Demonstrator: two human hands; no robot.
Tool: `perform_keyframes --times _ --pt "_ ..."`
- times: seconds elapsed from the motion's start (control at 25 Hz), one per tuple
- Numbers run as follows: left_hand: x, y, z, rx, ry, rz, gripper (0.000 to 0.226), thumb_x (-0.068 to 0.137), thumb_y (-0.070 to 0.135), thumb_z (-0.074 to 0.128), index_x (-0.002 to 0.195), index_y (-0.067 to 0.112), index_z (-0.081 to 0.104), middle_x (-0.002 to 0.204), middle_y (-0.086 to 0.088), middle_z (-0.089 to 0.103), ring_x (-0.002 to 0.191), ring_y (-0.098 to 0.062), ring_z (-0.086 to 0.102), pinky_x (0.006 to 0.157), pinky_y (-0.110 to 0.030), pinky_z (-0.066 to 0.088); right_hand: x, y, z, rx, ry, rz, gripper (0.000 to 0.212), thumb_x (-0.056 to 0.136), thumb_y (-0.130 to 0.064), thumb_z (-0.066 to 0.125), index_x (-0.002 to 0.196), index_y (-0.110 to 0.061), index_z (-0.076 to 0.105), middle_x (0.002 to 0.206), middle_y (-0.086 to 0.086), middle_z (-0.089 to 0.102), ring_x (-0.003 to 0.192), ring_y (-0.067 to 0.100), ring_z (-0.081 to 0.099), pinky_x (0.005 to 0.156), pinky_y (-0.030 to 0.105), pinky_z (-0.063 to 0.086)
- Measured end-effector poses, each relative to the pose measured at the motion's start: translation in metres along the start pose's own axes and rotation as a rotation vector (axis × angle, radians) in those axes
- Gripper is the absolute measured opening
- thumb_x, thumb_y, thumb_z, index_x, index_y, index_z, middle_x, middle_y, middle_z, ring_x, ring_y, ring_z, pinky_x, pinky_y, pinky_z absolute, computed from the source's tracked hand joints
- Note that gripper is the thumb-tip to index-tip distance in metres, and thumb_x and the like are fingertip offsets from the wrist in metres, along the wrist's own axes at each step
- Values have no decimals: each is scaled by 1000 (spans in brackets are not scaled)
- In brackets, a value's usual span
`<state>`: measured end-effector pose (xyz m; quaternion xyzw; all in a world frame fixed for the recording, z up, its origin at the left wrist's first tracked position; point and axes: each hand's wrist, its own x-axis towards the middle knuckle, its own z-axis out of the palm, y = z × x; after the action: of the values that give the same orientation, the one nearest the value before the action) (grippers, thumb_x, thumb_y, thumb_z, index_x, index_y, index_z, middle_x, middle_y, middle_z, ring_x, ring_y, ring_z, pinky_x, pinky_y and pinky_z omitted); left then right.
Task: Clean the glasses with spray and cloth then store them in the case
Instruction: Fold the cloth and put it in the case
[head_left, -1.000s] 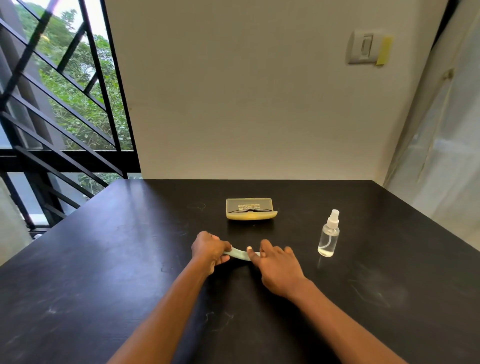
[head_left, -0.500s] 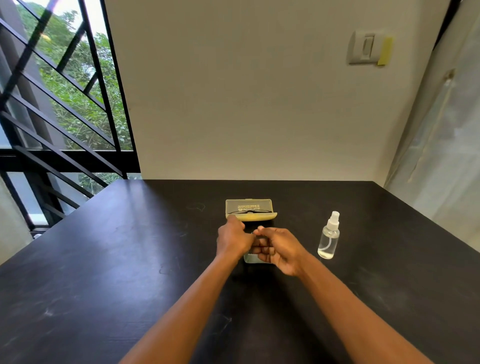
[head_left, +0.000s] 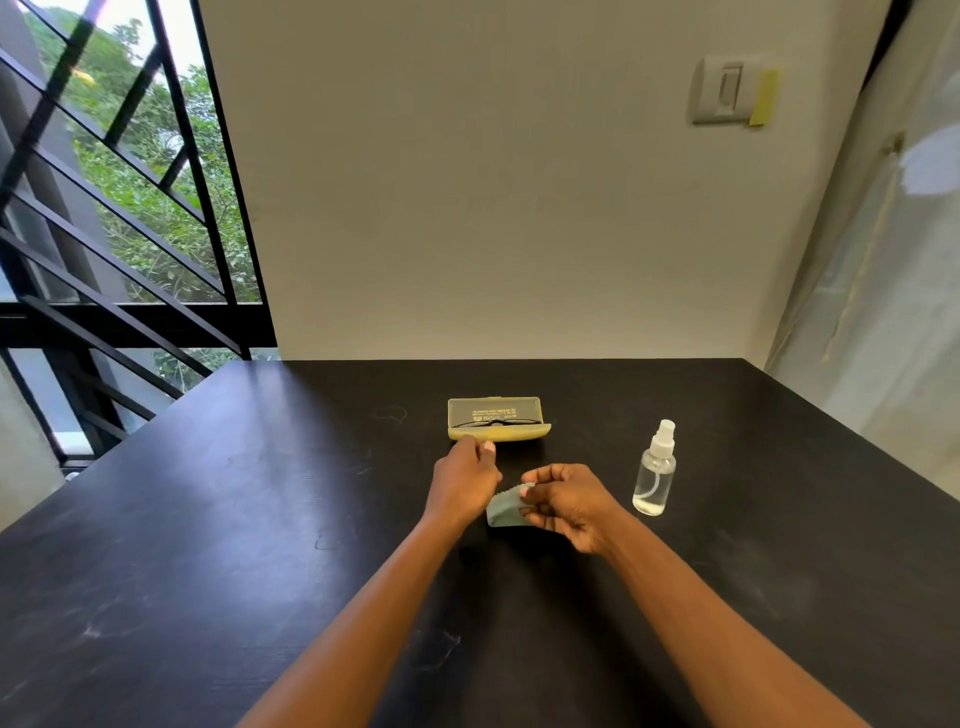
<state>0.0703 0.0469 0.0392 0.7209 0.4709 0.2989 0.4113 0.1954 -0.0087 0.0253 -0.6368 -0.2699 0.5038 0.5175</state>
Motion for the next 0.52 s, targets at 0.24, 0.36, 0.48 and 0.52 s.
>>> perform_keyframes --times 0.24,0.36,0.48,0.52 --pt "3 -25 -5 231 -129 79 13 89 13 56 97 17 65 92 4 61 77 -4 53 73 -19 42 7 4 -8 -97 107 -4 9 87 2 58 85 -7 60 84 14 63 57 13 56 46 19 50" --pt "1 -32 -1 298 -177 99 15 87 15 60 100 18 68 96 3 65 79 -4 54 73 -18 44 9 8 -11 -163 136 -9 9 85 1 60 82 -7 61 81 14 63 54 13 55 44 19 47" --pt "2 -36 2 324 -188 96 18 86 16 61 102 20 68 102 2 65 86 -7 56 79 -23 49 12 13 -12 -238 170 -30 8 84 0 62 81 -7 61 77 13 62 51 13 54 43 20 45" --pt "2 -36 3 333 -190 100 18 86 17 61 103 20 68 104 1 65 88 -8 56 82 -25 49 12 14 -13 -264 185 -39 7 84 -1 62 81 -7 61 76 13 61 50 13 54 43 20 45"
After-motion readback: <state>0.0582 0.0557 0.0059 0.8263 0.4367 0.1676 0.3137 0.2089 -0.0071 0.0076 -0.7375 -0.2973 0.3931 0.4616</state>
